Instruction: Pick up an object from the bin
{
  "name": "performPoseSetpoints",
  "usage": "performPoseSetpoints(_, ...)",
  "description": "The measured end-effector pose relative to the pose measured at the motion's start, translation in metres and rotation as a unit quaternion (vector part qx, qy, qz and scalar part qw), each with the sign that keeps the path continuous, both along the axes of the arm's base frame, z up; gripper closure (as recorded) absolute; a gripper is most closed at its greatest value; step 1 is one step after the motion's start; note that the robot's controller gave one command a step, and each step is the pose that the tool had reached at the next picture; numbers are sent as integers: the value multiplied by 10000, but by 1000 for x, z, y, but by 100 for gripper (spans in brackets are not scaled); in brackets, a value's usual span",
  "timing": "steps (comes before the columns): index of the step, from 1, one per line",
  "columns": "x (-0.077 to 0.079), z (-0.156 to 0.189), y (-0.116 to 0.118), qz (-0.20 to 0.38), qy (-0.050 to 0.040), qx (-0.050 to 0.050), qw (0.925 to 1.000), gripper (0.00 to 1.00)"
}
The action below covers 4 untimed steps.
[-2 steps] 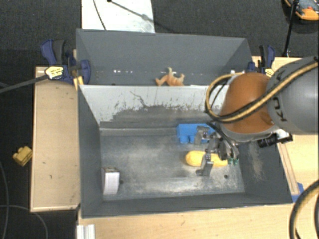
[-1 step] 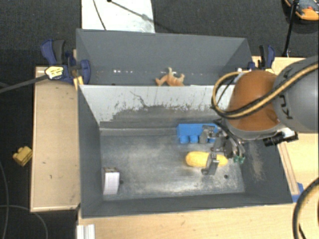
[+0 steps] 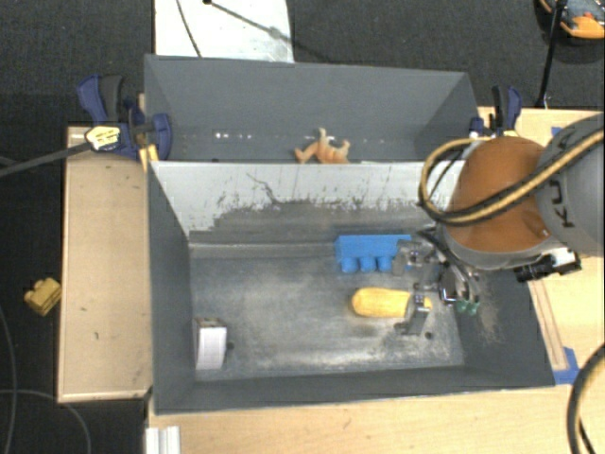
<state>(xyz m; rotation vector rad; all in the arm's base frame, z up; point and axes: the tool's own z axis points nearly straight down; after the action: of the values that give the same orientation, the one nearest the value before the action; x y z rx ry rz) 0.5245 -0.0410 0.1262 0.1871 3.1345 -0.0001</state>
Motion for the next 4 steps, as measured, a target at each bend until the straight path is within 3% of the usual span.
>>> performPoseSetpoints(1, -4, -48, 1, -424, -13, 4, 9991, 0)
performPoseSetpoints(2, -15, -56, -10, -342, 12, 2, 9994, 100)
performPoseSetpoints(4, -16, -55, -10, -344, 9, 3, 9994, 100)
